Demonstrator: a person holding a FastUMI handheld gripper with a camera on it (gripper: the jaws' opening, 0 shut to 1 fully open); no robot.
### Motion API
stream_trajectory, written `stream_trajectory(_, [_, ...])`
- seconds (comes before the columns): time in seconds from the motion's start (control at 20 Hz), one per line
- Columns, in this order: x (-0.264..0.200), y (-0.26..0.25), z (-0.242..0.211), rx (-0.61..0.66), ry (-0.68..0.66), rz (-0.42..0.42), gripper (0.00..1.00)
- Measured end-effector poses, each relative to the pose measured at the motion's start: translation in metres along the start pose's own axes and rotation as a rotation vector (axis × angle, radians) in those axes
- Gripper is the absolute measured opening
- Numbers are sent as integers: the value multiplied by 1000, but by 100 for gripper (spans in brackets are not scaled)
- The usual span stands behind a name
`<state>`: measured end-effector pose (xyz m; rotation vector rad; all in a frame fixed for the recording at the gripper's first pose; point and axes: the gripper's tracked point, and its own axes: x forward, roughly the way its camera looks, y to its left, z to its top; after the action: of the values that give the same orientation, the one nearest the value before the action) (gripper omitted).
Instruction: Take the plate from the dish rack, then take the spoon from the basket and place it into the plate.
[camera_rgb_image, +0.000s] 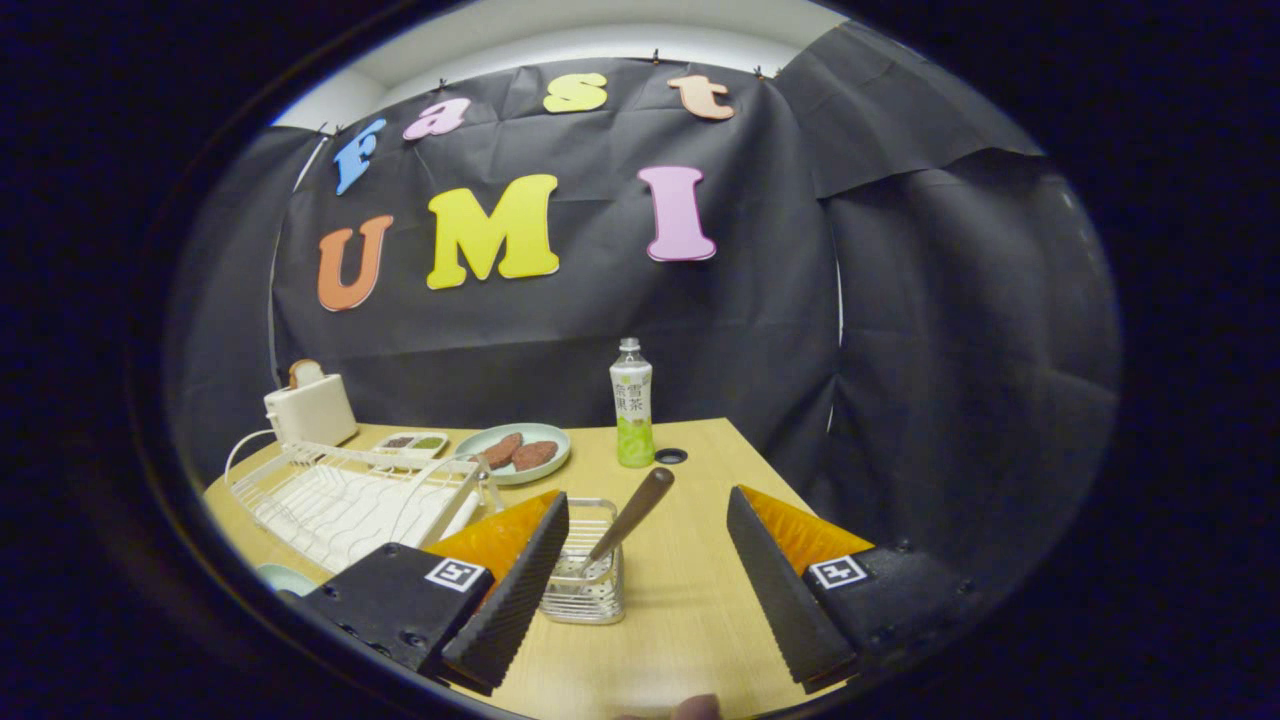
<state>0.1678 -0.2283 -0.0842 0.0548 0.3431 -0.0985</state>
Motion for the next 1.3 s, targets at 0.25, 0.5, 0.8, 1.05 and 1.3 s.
stream_trajectory(0.25, [28, 6, -9, 81, 56, 27, 97])
stream_trajectory(0.5, [31, 13, -7, 103, 61, 47, 77])
stream_trajectory(0.8, [25, 22, 10, 85, 43, 48, 40])
stream_trajectory(1.05, [16, 36, 25, 98, 23, 72, 16])
stream_trajectory(1.3, [-12, 44, 66, 48, -61, 53, 13])
